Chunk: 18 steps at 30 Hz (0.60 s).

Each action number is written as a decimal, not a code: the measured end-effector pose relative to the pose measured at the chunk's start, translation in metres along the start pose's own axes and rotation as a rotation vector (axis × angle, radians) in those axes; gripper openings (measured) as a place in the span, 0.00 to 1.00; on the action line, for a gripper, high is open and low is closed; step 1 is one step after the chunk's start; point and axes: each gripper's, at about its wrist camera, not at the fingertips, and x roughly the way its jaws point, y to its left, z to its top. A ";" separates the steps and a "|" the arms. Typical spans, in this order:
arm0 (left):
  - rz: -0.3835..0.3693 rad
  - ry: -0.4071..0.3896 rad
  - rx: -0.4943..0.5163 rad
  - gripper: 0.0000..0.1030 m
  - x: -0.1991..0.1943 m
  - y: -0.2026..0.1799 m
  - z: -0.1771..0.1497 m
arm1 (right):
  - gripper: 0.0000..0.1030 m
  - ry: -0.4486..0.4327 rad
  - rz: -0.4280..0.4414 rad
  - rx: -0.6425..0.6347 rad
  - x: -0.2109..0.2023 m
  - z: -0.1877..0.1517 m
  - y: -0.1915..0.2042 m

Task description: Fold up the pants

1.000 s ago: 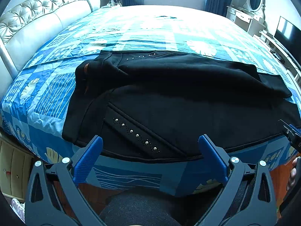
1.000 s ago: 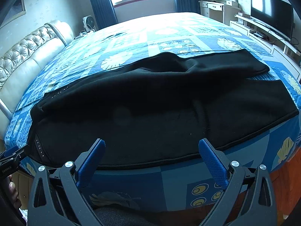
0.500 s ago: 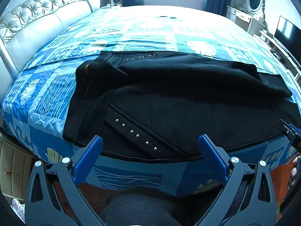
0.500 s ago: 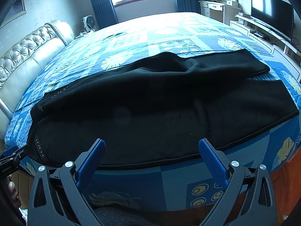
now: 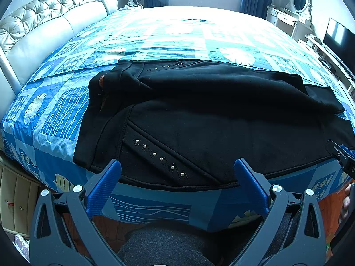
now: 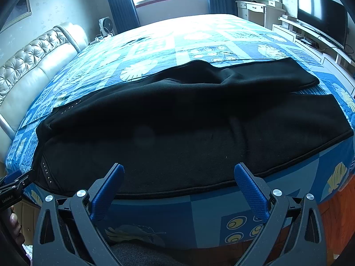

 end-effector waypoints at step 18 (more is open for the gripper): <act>0.001 0.004 0.005 0.98 0.001 -0.002 -0.002 | 0.96 0.008 0.011 -0.014 0.002 -0.001 0.002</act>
